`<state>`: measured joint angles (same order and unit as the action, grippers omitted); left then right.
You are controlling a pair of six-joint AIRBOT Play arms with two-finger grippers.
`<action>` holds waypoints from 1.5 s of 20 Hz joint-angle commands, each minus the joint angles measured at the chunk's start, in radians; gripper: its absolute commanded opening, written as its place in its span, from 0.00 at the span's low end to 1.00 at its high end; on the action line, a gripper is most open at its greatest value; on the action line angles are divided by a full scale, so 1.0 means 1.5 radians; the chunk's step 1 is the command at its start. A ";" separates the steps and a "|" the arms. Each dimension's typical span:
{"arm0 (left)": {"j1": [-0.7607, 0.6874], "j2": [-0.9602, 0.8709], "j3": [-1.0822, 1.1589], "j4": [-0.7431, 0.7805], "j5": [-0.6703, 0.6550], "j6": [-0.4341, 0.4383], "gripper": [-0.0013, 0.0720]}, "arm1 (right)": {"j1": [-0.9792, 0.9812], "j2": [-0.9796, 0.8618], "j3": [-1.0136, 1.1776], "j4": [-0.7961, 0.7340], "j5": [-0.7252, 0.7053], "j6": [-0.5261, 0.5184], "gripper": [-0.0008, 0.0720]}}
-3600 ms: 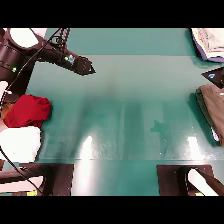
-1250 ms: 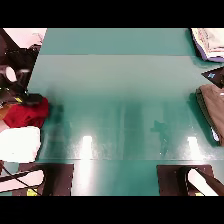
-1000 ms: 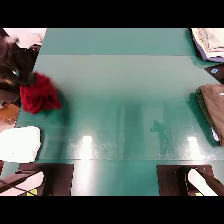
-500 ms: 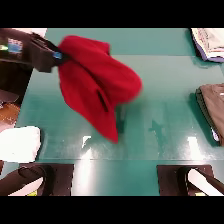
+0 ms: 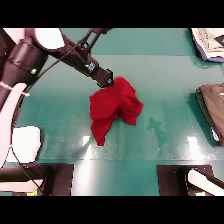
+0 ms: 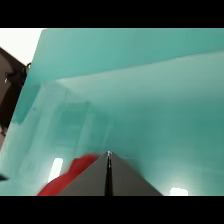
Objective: Fold the shirts.
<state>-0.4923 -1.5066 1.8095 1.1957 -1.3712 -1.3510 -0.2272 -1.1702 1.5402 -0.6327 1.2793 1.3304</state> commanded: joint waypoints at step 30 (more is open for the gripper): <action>0.230 0.130 -0.162 -0.047 -0.006 0.004 0.06 | 0.250 -0.232 -0.072 -0.131 0.007 -0.010 0.57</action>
<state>-0.1726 -1.3312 1.5154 1.1164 -1.3613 -1.3453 0.0418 -1.3911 1.4315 -0.8230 1.2938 1.3151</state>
